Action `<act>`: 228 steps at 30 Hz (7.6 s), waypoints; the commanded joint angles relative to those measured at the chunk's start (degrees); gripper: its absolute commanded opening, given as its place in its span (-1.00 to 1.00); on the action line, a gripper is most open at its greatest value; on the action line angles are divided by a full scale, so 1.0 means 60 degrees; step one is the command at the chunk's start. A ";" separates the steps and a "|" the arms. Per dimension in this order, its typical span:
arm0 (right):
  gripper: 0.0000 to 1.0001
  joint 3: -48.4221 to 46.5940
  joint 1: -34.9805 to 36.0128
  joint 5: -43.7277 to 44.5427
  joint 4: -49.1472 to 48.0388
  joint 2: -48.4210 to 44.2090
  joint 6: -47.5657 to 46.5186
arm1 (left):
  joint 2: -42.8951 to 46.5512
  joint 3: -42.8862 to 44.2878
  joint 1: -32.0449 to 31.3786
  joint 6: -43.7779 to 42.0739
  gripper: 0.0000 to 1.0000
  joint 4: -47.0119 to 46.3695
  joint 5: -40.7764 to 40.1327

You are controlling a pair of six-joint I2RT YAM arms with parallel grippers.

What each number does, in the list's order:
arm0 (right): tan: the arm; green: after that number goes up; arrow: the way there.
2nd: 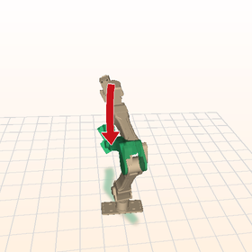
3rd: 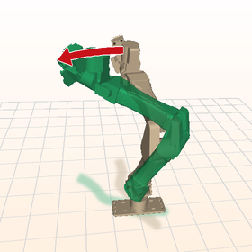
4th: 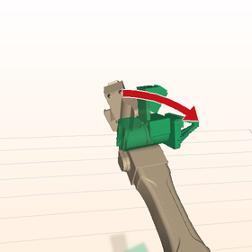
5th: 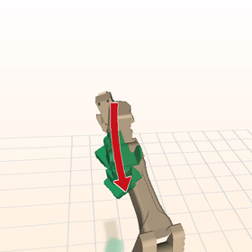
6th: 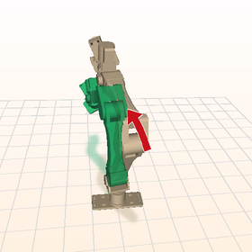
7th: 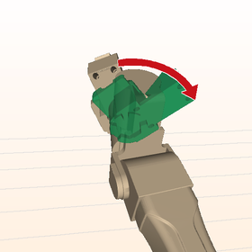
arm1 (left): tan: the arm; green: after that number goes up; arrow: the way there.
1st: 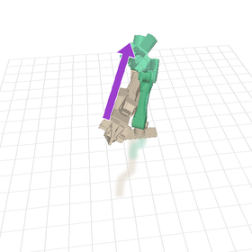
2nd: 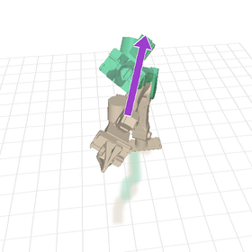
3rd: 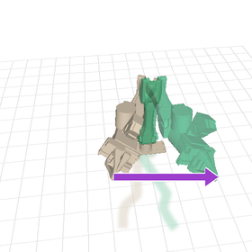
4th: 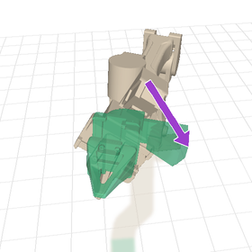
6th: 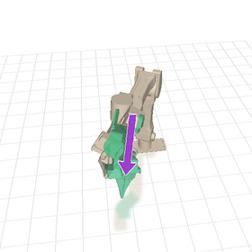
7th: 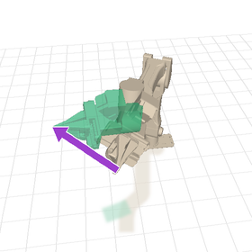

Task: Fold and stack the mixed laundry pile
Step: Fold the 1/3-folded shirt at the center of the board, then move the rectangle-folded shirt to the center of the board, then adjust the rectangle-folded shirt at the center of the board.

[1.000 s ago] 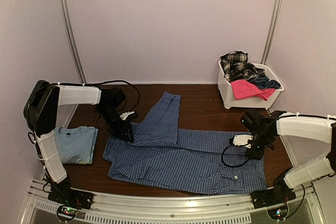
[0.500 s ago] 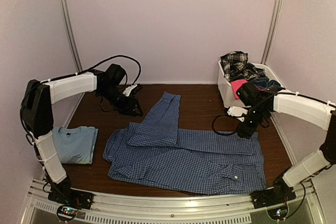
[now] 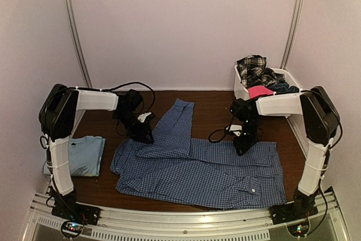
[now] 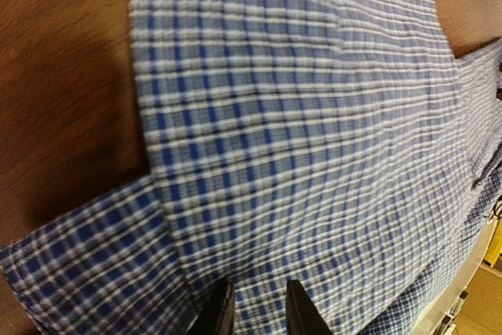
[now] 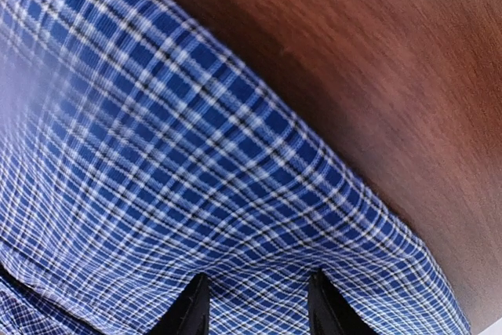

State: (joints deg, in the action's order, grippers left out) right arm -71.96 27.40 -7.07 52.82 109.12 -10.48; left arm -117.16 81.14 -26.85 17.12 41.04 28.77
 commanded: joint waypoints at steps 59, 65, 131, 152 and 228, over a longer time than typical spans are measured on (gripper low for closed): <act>0.63 -0.2170 -0.1944 -0.2182 -0.2948 -0.1885 0.1577 | -0.6482 0.9757 -0.0242 -0.2096 -0.75 0.1418 -0.5225; 0.46 -0.2389 -0.1944 -0.3348 -0.2654 -0.1460 0.2315 | -0.4833 0.8659 -0.0270 -0.2108 -1.00 -0.0044 -0.4284; 0.32 0.1314 0.3523 -0.5720 -0.6881 -0.0576 0.0044 | 0.8774 -0.6722 -0.2133 -0.0139 0.40 -0.5627 -0.2121; -1.00 0.0419 0.4390 -0.4570 -0.5284 -0.0912 -0.1225 | 0.9151 -0.6830 -0.1300 -0.0203 0.37 -0.5286 -0.2774; -1.00 0.0839 0.1406 -0.3352 -0.2629 -0.2743 0.2498 | 0.5303 -0.4521 0.0730 -0.0426 0.34 -0.3641 -0.2887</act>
State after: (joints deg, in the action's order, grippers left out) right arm -69.76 38.33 -23.66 39.35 92.01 0.69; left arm -83.83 51.79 -23.35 15.33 18.79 10.02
